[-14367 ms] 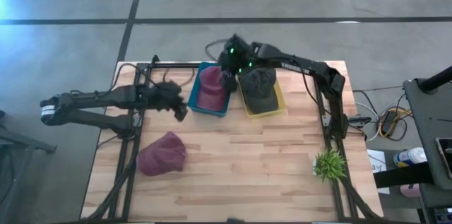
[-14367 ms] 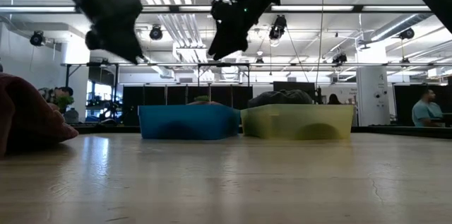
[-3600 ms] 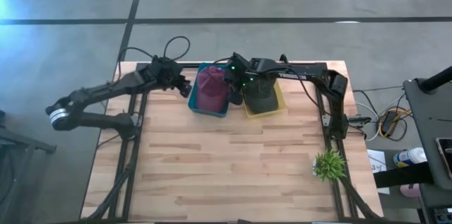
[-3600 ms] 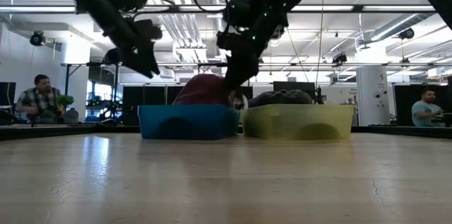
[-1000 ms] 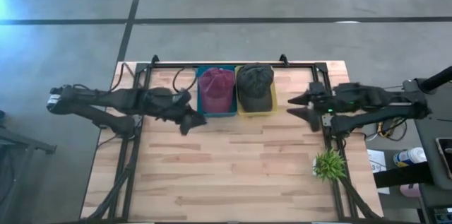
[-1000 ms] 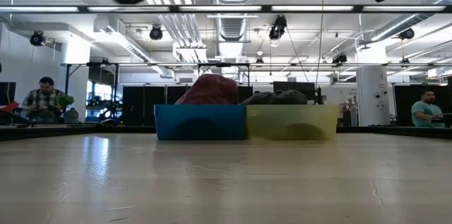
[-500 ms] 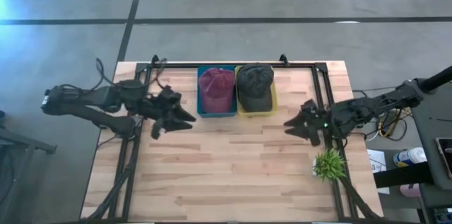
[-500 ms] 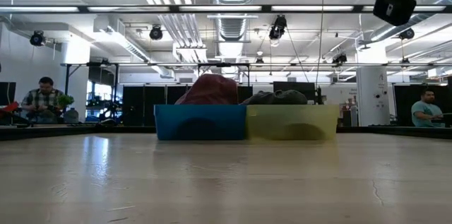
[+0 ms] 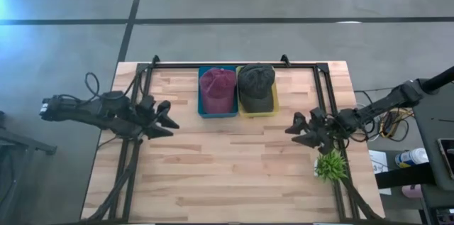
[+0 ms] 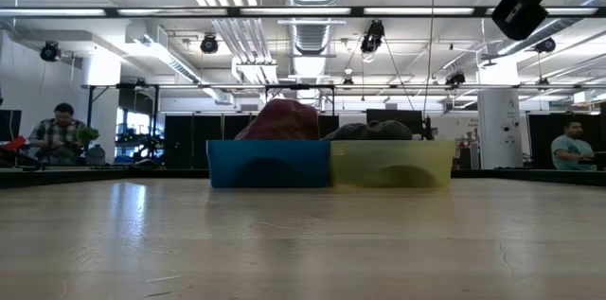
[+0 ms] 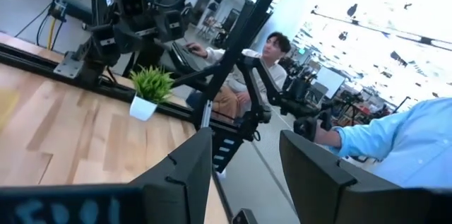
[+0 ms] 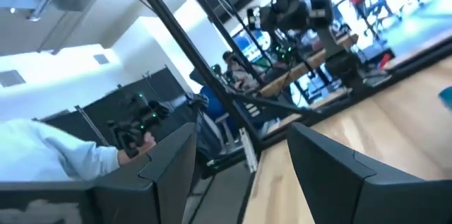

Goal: Pick & Place hat
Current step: Return to Home Position

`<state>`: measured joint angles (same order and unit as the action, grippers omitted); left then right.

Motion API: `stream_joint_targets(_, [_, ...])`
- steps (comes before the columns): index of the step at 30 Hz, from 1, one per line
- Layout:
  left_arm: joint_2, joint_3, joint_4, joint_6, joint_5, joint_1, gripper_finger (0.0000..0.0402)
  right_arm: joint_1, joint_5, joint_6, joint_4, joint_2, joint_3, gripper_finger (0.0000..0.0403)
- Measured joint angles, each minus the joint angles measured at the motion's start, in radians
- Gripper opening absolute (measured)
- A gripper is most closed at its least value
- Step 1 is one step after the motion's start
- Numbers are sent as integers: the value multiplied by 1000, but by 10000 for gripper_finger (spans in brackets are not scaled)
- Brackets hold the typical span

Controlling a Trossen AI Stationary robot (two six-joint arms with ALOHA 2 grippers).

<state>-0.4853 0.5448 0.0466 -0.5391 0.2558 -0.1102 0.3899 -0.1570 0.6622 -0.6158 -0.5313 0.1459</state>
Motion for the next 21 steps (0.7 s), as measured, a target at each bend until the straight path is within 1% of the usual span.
stream_joint_targets(5, [151,-116,4,-6,0,12,161,-1,-17,-79,-11,58,-58,219])
stream_joint_targets(9, [270,-178,-40,-2,-3,37,161,-7,-93,-90,-11,87,-105,219])
stream_joint_targets(12, [361,-212,-76,7,-6,54,161,-7,-166,-51,-7,98,-137,219])
stream_joint_targets(14, [412,-231,-144,28,-21,65,161,-7,-209,-30,1,98,-138,219])
stream_joint_targets(16, [463,-240,-187,56,-56,75,161,-7,-209,-51,-5,95,-138,219])
stream_joint_targets(18, [483,-235,-212,73,-125,83,161,-7,-198,-116,-23,96,-138,219])
stream_joint_targets(19, [483,-232,-255,77,-159,85,161,-6,-177,-160,-31,98,-138,219])
stream_joint_targets(21, [473,-214,-298,94,-179,88,161,-6,-119,-256,-64,98,-137,219])
